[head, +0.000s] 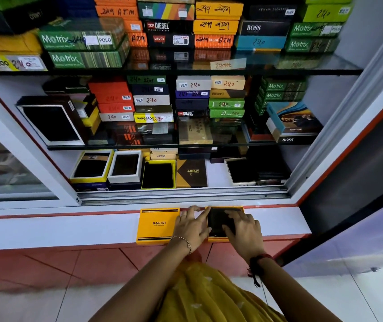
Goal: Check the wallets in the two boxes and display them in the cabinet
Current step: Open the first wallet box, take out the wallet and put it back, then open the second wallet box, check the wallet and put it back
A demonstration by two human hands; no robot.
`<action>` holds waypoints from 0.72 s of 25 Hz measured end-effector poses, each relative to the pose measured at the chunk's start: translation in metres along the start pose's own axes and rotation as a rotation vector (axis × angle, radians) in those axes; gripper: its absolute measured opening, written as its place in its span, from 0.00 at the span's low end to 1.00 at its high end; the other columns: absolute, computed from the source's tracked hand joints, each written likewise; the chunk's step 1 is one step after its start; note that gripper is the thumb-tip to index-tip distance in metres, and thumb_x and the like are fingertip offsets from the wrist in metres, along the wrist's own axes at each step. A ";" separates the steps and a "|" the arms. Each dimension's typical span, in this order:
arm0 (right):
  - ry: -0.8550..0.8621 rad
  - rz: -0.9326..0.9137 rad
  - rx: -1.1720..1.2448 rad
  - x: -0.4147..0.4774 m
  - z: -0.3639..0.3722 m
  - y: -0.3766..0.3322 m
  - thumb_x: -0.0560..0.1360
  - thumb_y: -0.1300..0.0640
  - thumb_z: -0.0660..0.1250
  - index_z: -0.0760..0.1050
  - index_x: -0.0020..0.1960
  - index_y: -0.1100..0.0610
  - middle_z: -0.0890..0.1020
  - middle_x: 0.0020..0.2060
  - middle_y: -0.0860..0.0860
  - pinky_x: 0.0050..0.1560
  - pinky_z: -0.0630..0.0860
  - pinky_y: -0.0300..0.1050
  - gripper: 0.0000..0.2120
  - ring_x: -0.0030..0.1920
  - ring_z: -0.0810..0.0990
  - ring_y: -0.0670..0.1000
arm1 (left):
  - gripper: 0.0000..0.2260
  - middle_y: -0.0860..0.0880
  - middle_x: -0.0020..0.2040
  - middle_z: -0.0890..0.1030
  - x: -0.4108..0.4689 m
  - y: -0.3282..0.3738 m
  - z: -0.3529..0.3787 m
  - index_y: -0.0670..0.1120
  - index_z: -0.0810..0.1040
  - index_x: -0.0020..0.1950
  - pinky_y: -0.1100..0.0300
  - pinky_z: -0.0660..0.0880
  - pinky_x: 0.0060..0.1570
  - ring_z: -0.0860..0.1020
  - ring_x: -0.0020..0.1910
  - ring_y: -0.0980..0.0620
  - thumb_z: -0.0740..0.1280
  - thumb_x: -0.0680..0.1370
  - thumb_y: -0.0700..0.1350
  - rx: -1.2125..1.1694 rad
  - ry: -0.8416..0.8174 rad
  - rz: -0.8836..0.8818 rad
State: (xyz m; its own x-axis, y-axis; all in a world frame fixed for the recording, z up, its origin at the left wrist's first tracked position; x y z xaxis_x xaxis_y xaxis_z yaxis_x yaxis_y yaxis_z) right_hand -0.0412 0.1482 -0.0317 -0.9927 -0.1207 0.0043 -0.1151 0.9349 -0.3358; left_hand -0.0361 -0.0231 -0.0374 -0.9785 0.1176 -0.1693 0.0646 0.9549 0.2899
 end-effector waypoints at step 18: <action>-0.657 0.219 0.545 0.012 0.069 -0.150 0.59 0.16 0.60 0.53 0.81 0.50 0.65 0.78 0.57 0.76 0.65 0.58 0.61 0.77 0.65 0.61 | 0.18 0.40 0.51 0.81 -0.064 -0.145 -0.020 0.43 0.78 0.56 0.50 0.75 0.47 0.79 0.49 0.41 0.59 0.81 0.55 -1.558 0.059 -0.837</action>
State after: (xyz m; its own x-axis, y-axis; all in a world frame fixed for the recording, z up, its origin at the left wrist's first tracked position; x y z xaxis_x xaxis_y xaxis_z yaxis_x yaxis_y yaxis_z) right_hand -0.0335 -0.0169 -0.0459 -0.7492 -0.2821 -0.5992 0.2748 0.6907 -0.6689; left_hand 0.0137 -0.1745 -0.0499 -0.6558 -0.2633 -0.7075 -0.6050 -0.3773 0.7012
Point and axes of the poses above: each hand's wrist, its own x-axis towards the middle knuckle, its own z-axis out of the palm, y = z × x, the point moved 6 cm from there along x, towards the middle knuckle
